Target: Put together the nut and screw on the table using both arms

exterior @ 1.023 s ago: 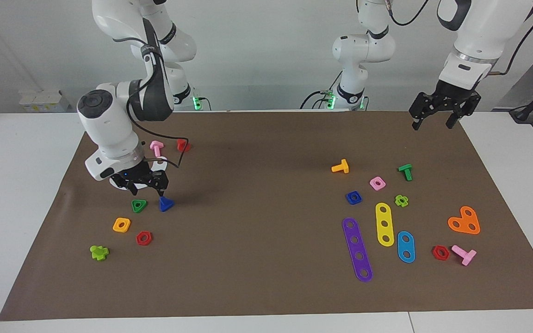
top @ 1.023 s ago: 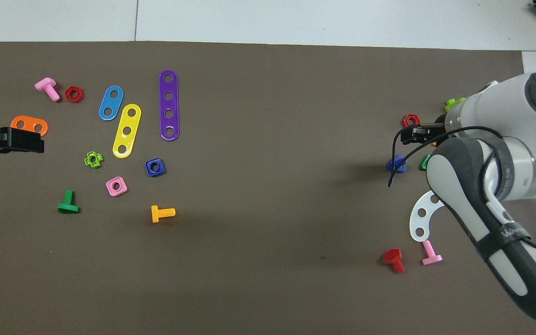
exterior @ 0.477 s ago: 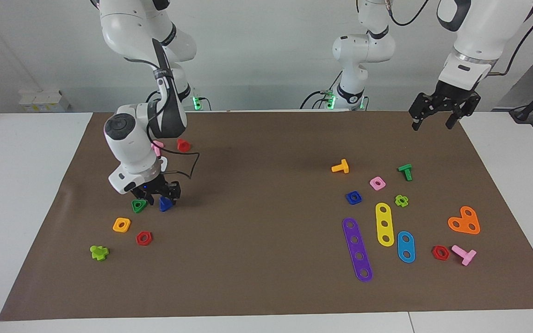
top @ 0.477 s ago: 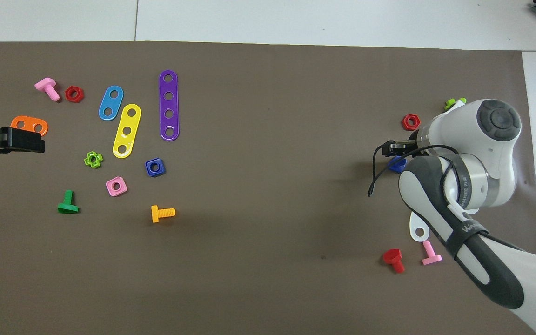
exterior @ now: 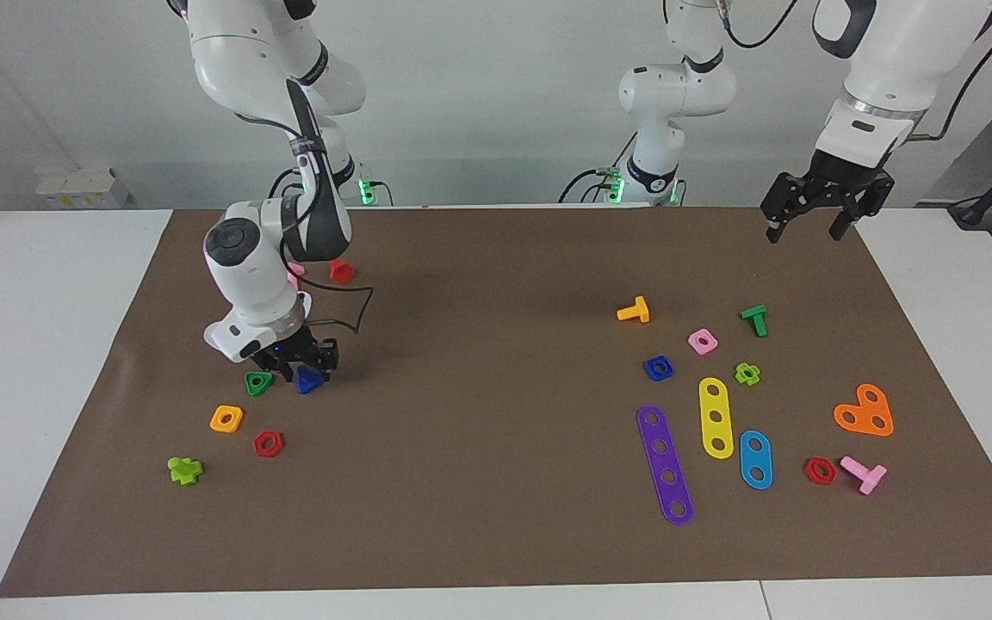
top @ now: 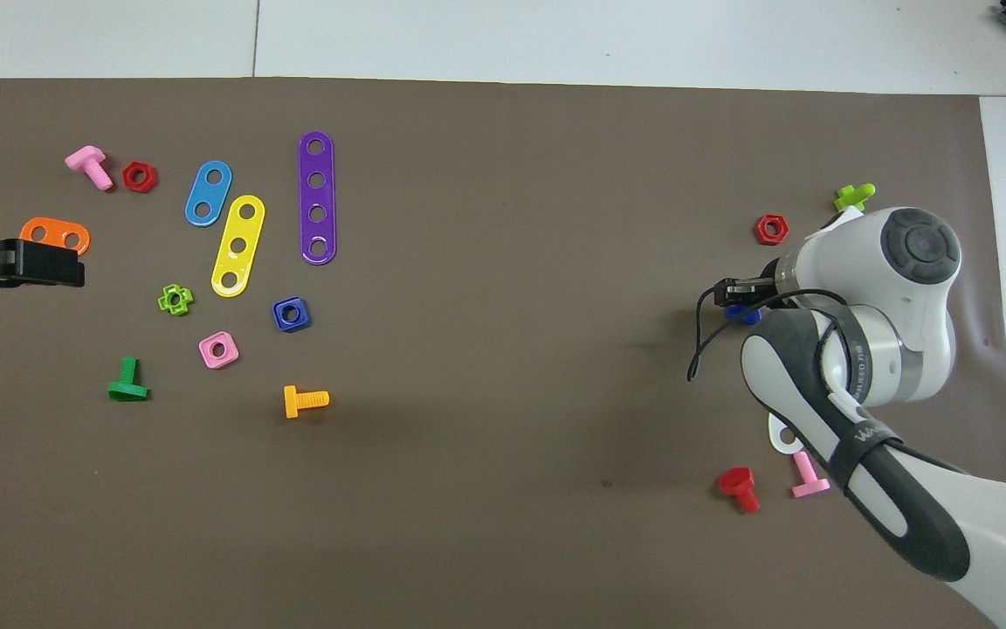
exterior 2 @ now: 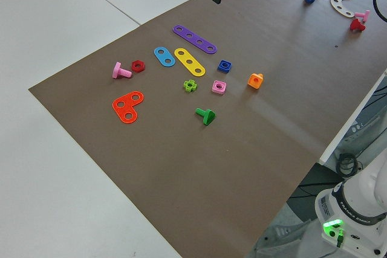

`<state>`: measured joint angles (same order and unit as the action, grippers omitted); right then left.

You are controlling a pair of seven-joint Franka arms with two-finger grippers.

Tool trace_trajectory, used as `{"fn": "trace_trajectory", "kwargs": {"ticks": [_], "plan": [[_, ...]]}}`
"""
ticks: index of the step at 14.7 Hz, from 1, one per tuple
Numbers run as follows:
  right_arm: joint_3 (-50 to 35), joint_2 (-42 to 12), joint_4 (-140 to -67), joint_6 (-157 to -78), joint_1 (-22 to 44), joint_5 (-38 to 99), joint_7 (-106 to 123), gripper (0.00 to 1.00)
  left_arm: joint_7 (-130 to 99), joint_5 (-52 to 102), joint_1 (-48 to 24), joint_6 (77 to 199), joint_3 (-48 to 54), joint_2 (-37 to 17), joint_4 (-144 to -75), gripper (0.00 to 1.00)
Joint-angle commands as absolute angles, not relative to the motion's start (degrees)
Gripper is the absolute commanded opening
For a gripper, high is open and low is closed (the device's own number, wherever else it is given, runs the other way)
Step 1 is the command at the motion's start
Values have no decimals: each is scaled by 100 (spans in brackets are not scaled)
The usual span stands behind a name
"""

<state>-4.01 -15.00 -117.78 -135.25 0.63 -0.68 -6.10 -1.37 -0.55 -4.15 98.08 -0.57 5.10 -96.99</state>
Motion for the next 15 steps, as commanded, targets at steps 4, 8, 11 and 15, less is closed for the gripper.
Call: {"fn": "trace_trajectory", "kwargs": {"ticks": [4,8,11,15], "plan": [[-413,-1450,-11962,-13834,0,-26,-387,57,-149,-9,-439,9940,-79,686,-9905,100],[-413,-1450,-11962,-13834,-18,-26,-378,47,-141,-9,-439,9940,-79,686,-9914,100],[-413,-1441,-11979,-13799,-26,-26,-272,41,-141,-9,-439,9967,-79,686,-9914,100],[-413,-1441,-11962,-13772,-26,-26,-229,0,-132,-9,-422,9967,-79,686,-9914,100]]}}
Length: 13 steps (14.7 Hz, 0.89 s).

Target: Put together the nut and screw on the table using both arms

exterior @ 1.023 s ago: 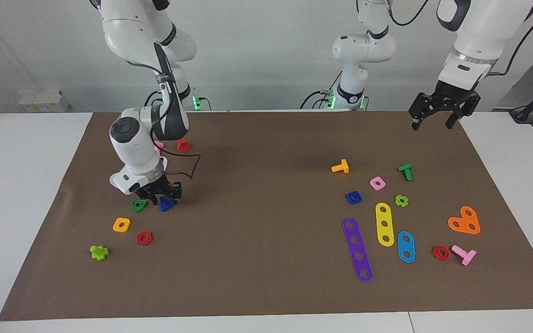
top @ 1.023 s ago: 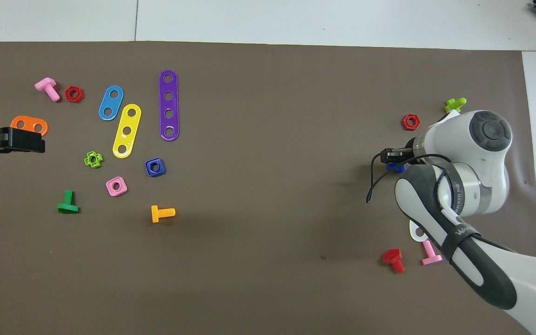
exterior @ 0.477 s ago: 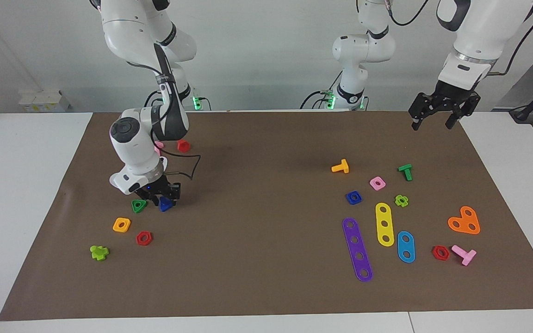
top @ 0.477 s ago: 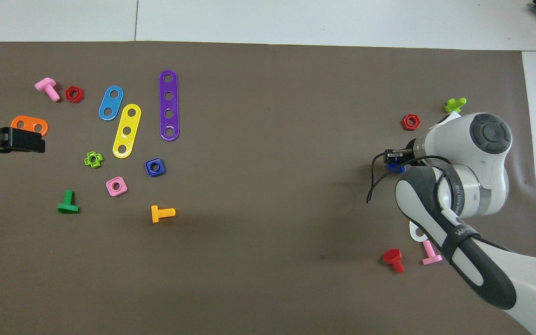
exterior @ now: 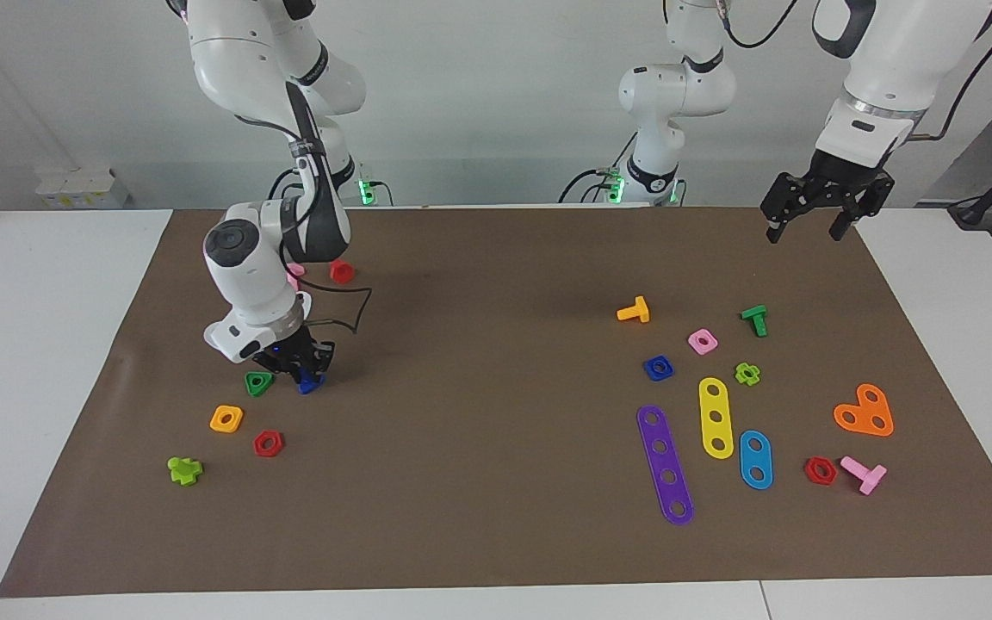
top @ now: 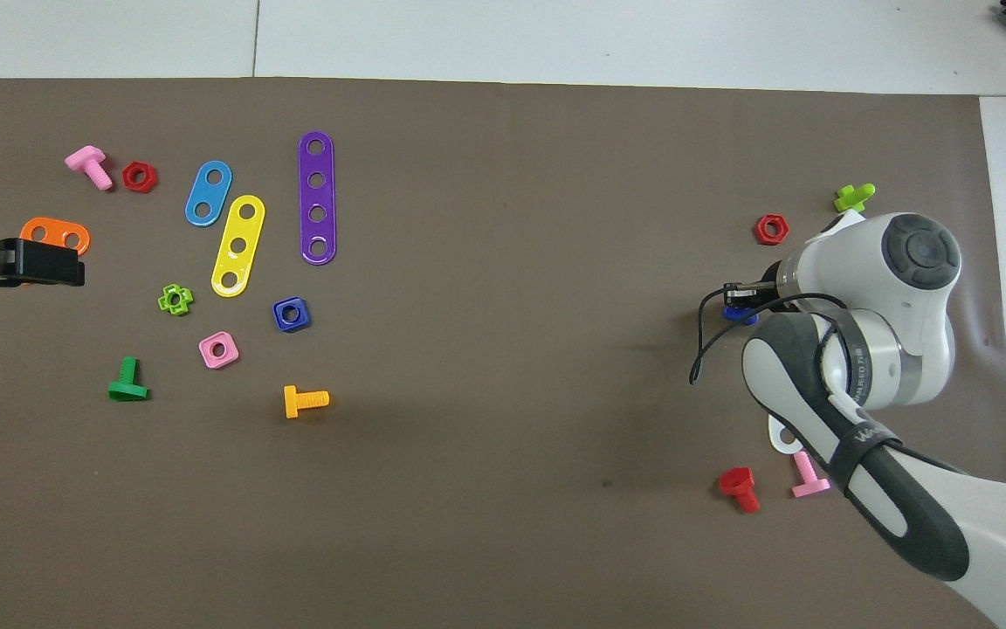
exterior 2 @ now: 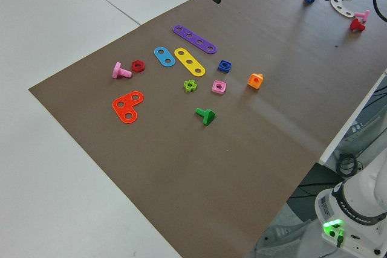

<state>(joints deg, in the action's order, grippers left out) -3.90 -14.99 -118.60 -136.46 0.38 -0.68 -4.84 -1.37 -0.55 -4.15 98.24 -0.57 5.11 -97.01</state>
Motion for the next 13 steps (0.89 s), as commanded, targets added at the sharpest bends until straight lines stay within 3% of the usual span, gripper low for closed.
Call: {"fn": "trace_trajectory", "kwargs": {"ticks": [1,5,13], "plan": [[-413,-1441,-11927,-13755,-18,-35,-229,0,-132,-9,-422,9967,-79,686,-9914,100],[-439,-1450,-11542,-13484,114,-26,-534,0,-132,-9,-422,9967,-79,686,-9914,100],[-413,-1722,-10706,-13289,1546,-236,-3223,0,-132,-17,-422,9967,-79,686,-9914,100]]}}
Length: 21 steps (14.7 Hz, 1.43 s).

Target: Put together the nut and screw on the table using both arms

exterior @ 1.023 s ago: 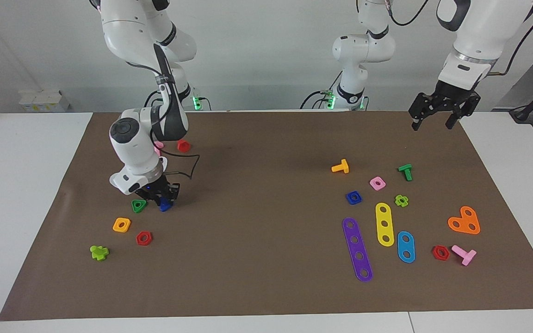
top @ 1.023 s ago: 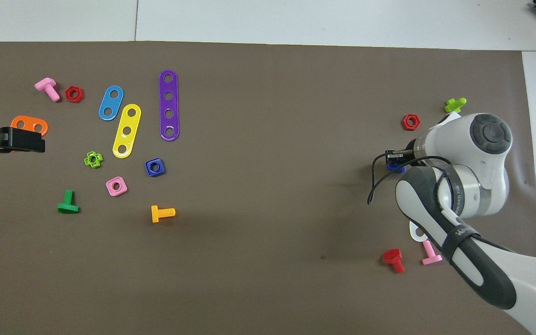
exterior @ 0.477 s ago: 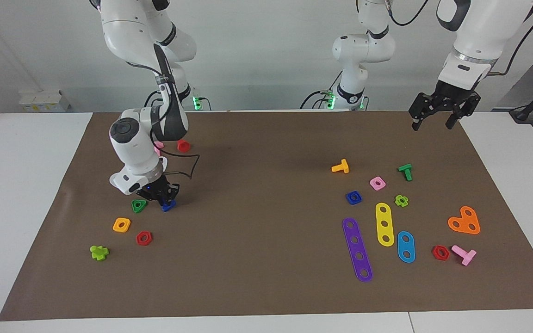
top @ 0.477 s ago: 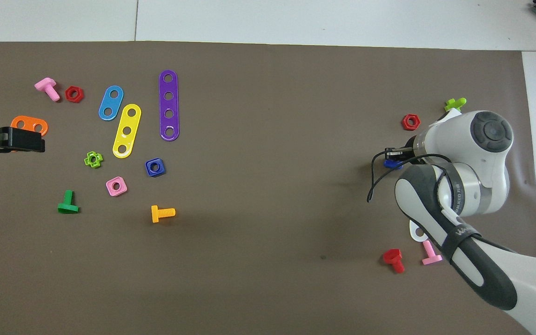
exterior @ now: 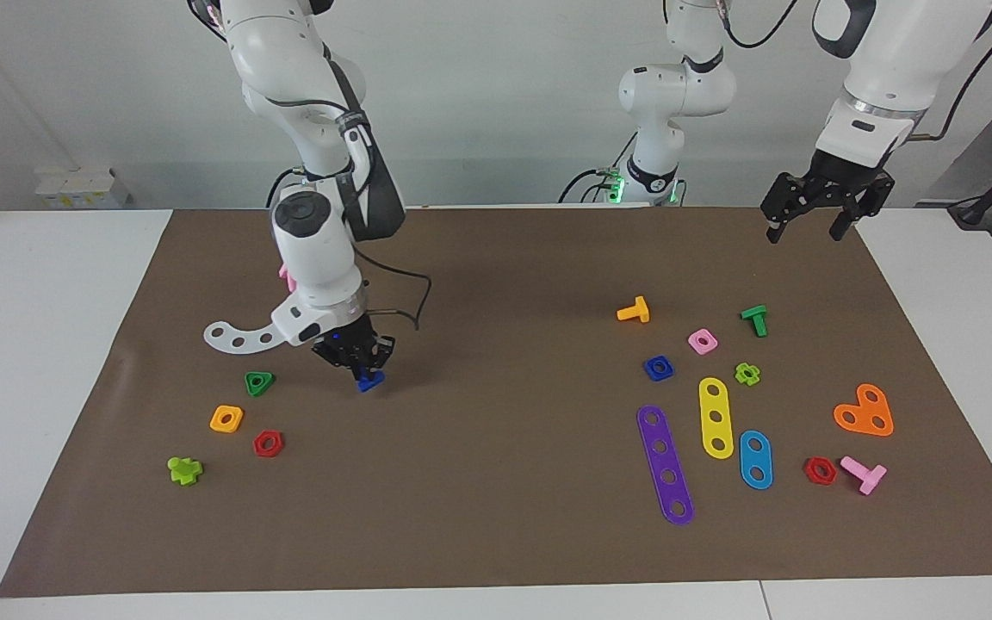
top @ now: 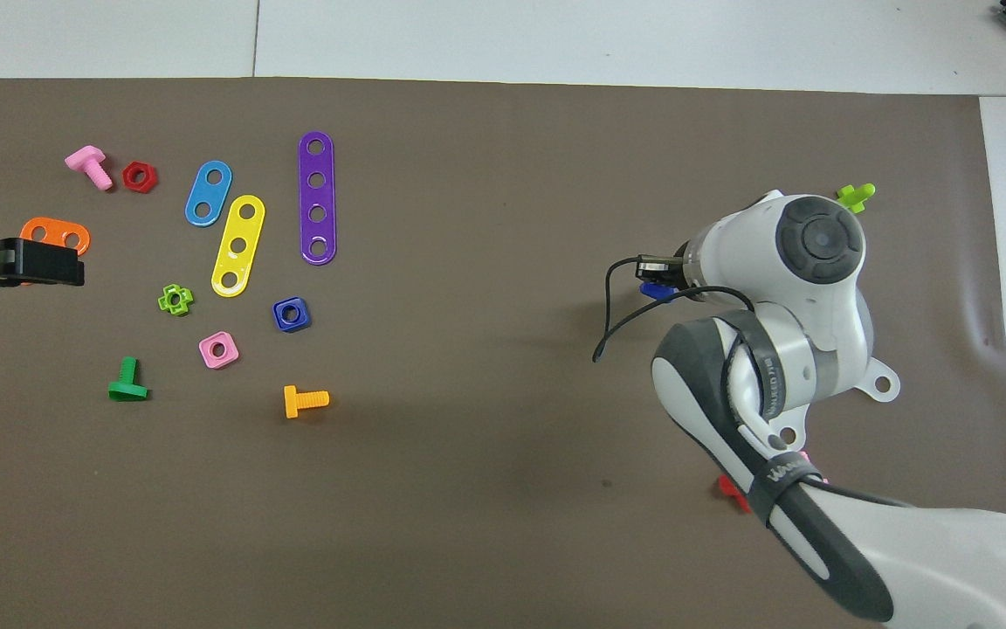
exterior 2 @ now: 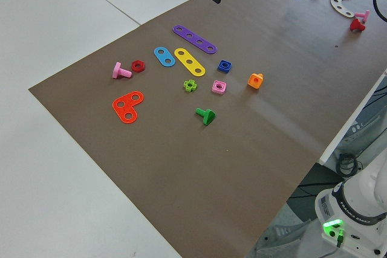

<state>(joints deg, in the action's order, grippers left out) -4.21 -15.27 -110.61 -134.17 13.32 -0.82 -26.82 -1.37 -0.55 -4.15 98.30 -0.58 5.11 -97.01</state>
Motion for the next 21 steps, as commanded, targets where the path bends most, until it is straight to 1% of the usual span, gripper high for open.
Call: {"fn": "trace_trajectory", "kwargs": {"ticks": [1,4,6,9,10,12,15,16,17,18,19,20,21], "plan": [[-422,-1766,-10609,-13228,1730,-290,-3443,0,-132,-9,-422,9967,-79,686,-9914,100],[-413,-1889,-10434,-13087,2196,-308,-3989,0,-132,-9,-422,10002,-79,686,-9914,100],[-404,-2152,-10170,-13078,2460,-351,-4357,0,-132,-9,-465,10089,-70,677,-9958,100],[-413,-2512,-9853,-13008,2706,-676,-4885,0,-158,-9,-614,10177,-44,528,-9976,100],[-413,-2618,-9835,-13025,2820,-738,-5035,0,-176,-9,-694,10230,-44,414,-9984,100],[-422,-2654,-9835,-13069,2856,-782,-5150,0,-158,0,-738,10318,-35,195,-9993,100],[-431,-2654,-9940,-13025,2962,-773,-5229,0,-202,211,-1001,10730,-44,-472,-10046,97],[-431,-2628,-10054,-13008,2971,-765,-5229,0,-211,211,-1045,10984,-35,-657,-10176,97],[-431,-2602,-10159,-13034,2979,-765,-5238,0,-237,254,-1046,11352,-35,-694,-10430,97],[-439,-2584,-10186,-13008,2988,-765,-5238,19,-246,368,-1037,11773,-35,-668,-10763,96],[-439,-2575,-10178,-12990,3014,-765,-5247,43,-246,395,-1037,12073,-35,-685,-11010,95],[-439,-2575,-10160,-12982,3049,-765,-5282,72,-298,413,-1046,12320,-44,-781,-11126,93],[-439,-2558,-10151,-12990,3041,-765,-5308,84,-482,413,-1055,12522,-35,-991,-11179,92]]}}
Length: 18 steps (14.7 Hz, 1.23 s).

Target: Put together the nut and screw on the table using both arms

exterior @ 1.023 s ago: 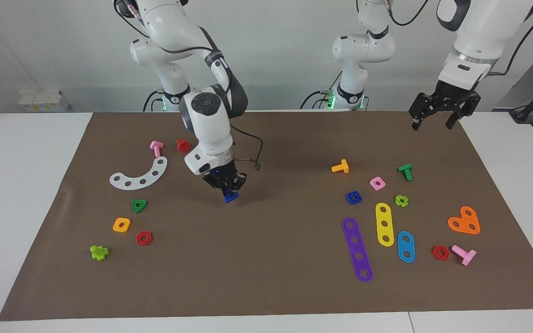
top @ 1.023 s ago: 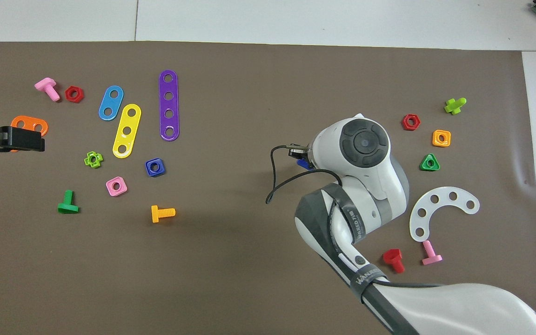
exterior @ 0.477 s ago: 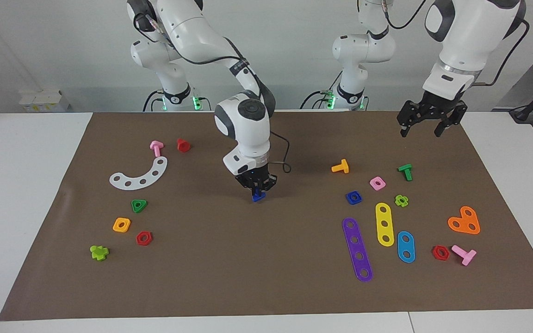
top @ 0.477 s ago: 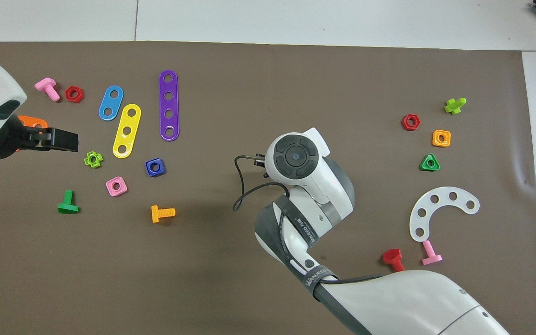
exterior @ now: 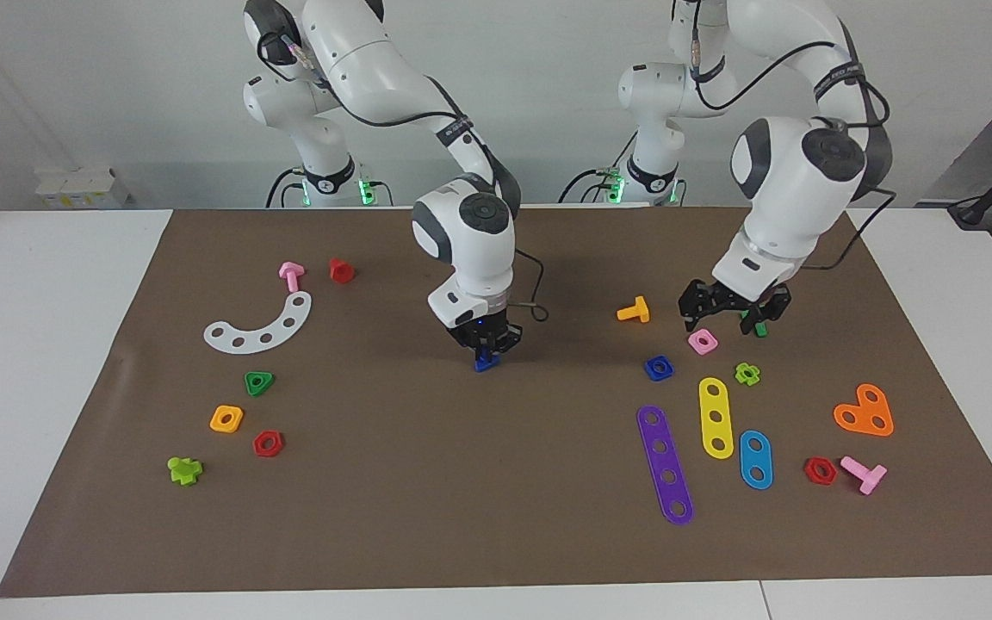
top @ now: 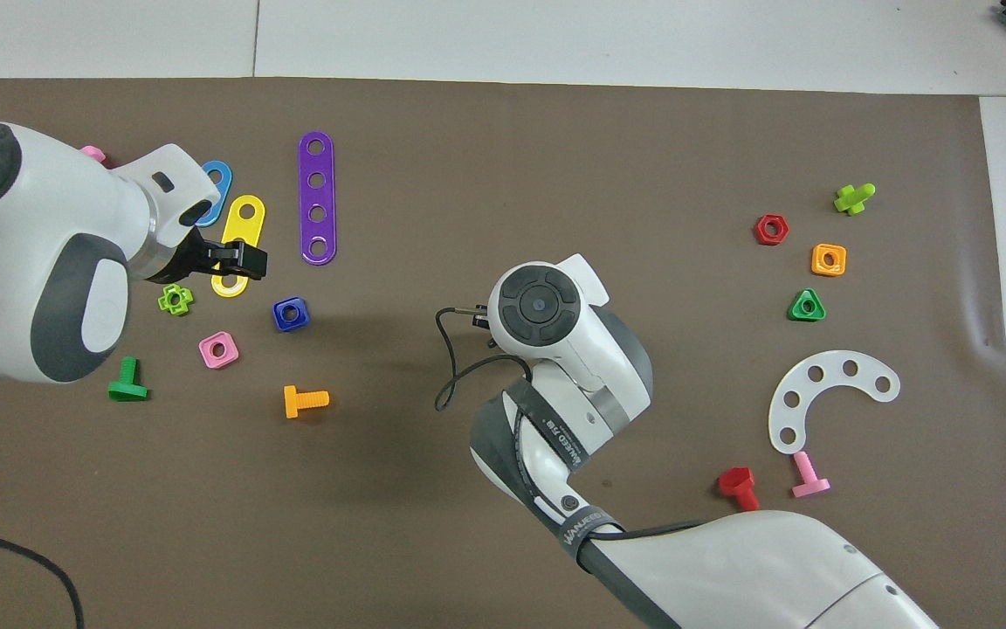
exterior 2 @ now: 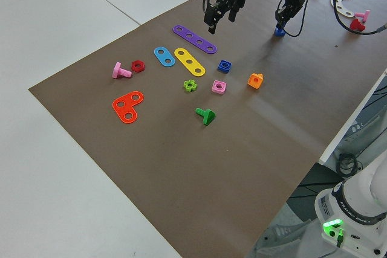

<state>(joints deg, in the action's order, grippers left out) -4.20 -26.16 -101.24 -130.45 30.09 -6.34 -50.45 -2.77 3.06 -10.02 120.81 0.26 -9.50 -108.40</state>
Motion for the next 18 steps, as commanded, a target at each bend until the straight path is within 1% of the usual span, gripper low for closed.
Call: {"fn": "trace_trajectory", "kwargs": {"ticks": [1,2,4,5,6,8,11,12,13,17,18], "plan": [[-439,-2514,-10151,-12990,3041,-765,-5309,85,-710,404,-1124,12698,-35,-1176,-11180,92],[-439,-2427,-10169,-12973,3024,-765,-5291,85,-903,413,-1282,12909,-44,-1360,-11188,92],[-439,-2172,-10178,-12789,2875,-756,-5247,88,-1133,404,-1345,13173,-44,-1686,-11224,88],[-439,-2032,-10186,-12745,2787,-738,-5238,98,-1134,404,-1414,13392,-53,-1783,-11293,88],[-439,-1900,-10204,-12692,2690,-721,-5212,99,-1134,404,-1415,13569,-53,-1793,-11416,88],[-439,-1636,-10230,-12551,2436,-703,-4968,99,-1134,404,-1415,13544,-61,-1793,-11461,85],[-448,-1284,-10230,-12227,1953,-659,-4370,99,-1151,396,-1415,13518,-79,-1802,-11505,83],[-448,-1170,-10230,-12147,1768,-659,-4151,99,-1151,396,-1415,13518,-79,-1802,-11540,81],[-448,-1056,-10230,-12077,1584,-607,-3948,99,-1169,396,-1424,13518,-79,-1802,-11575,77],[-439,-502,-10187,-11472,854,-273,-2754,99,-1195,396,-1512,13369,-88,-1775,-11707,54],[-439,-388,-10169,-11313,696,-246,-2516,99,-1195,396,-1512,13255,-88,-1767,-11672,40]]}}
